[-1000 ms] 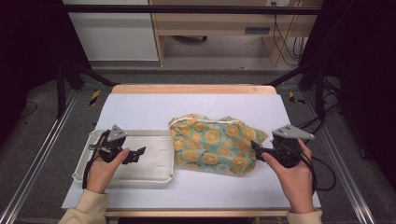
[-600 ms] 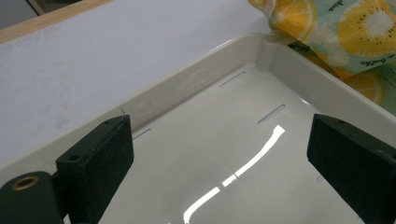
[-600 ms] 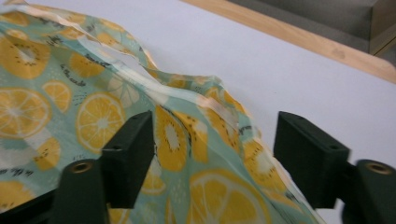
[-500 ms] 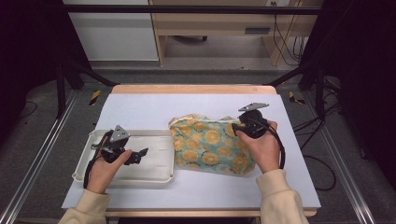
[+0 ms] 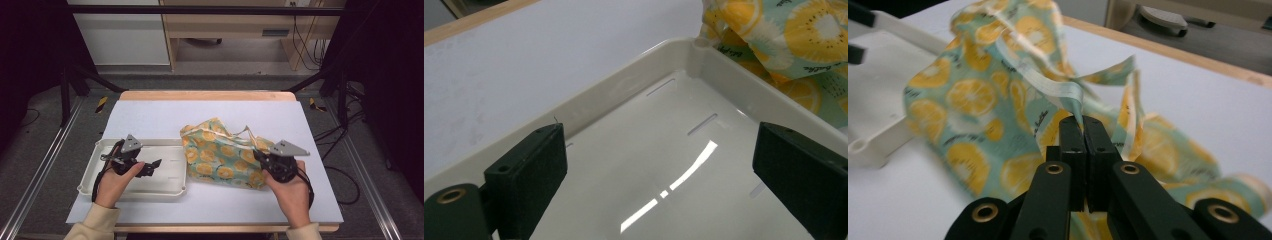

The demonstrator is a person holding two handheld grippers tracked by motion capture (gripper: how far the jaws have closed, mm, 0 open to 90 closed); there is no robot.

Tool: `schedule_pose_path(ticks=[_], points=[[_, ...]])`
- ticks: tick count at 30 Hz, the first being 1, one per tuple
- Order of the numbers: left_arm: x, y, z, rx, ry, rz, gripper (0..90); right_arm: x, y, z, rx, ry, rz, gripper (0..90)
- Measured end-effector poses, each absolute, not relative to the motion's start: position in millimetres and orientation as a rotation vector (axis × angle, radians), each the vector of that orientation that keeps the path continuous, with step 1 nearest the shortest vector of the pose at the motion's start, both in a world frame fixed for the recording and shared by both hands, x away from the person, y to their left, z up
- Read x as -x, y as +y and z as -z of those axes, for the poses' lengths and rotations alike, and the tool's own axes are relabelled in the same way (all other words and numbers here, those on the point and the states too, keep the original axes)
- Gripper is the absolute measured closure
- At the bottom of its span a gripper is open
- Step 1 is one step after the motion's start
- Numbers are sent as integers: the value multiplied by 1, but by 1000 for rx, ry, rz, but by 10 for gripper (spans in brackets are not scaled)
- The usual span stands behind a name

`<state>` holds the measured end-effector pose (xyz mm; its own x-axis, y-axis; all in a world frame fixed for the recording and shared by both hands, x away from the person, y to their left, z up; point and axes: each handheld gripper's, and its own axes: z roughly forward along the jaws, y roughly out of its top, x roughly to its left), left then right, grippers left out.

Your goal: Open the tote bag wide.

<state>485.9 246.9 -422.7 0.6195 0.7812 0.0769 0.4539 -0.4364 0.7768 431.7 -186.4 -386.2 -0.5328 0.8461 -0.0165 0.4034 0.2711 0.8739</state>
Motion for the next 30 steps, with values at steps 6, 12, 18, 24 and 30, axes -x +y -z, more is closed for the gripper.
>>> schedule_pose_path(ticks=[6, 12, 18, 24, 30], points=[[-480, 235, 416, -2099, 935, -583, 89, -401, -189, 416, -1121, 2111, -1248, 893], [-473, 222, 404, -2085, 880, -606, 113, -392, -189, 437, -1122, 2142, -1230, 888], [-465, 186, 385, -2142, 695, -618, 128, -390, -191, 448, -1151, 2169, -1226, 882], [-470, 152, 380, -2153, 580, -627, 157, -389, -195, 448, -1157, 2161, -1233, 868], [-492, 135, 385, -2187, 564, -566, 278, -388, -196, 448, -1142, 2169, -1228, 876]])
